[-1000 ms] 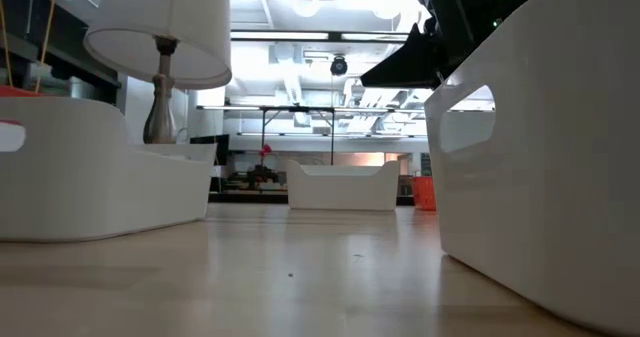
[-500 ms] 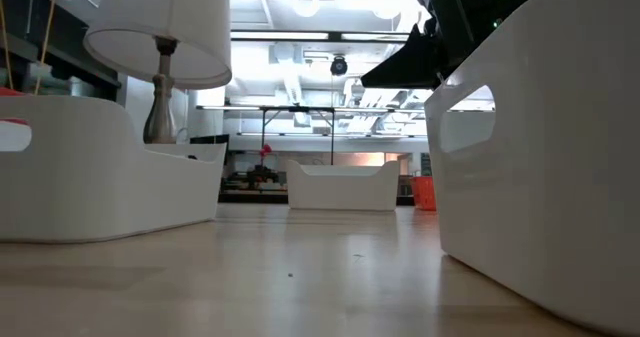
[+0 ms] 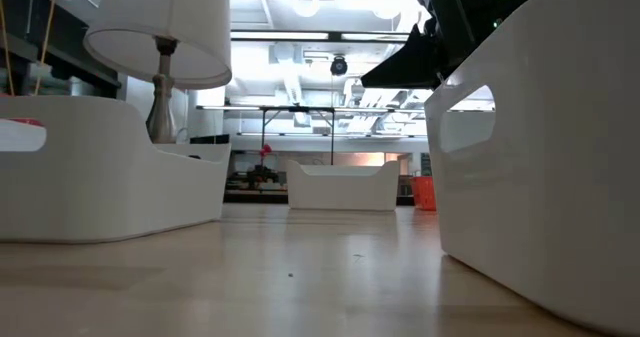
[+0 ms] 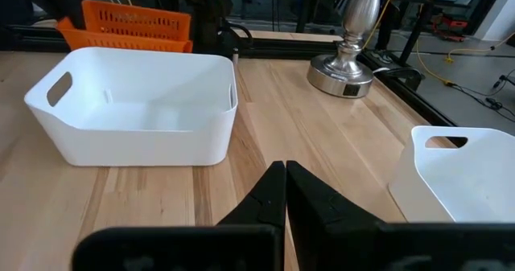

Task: Stack baskets by color
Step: Stack the top left orange bin on the bottom orange bin, then stack the top orange bin on the bottom stacked orange bins

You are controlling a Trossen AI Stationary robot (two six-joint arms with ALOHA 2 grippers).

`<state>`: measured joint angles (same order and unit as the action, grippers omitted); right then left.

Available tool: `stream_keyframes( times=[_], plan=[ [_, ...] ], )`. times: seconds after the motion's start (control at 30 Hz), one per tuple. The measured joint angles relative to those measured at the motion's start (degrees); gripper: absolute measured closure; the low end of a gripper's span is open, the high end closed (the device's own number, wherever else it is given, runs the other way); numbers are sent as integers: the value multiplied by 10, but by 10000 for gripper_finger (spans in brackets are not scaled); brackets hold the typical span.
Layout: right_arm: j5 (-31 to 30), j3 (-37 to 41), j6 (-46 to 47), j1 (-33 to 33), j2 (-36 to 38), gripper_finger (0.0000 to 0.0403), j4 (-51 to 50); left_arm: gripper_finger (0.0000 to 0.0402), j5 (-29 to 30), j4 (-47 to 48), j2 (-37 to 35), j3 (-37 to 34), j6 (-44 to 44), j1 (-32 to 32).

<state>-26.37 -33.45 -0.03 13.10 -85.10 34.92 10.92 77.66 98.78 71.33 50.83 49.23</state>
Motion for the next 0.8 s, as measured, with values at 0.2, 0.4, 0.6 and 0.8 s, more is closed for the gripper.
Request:
stream_keyframes(
  times=[0.2, 0.4, 0.6, 0.8],
  plan=[
    [0, 0, 0, 0, 0, 403, 0, 327, -17, 7, 0, 0, 0, -22],
    [0, 0, 0, 0, 0, 403, 0, 252, -34, 44, 0, 0, -19, -57],
    [0, 0, 0, 0, 0, 403, 0, 204, -67, 54, -22, 9, -39, -81],
    [0, 0, 0, 0, 0, 403, -1, 199, -16, 23, -70, 24, -6, -71]
  ],
)
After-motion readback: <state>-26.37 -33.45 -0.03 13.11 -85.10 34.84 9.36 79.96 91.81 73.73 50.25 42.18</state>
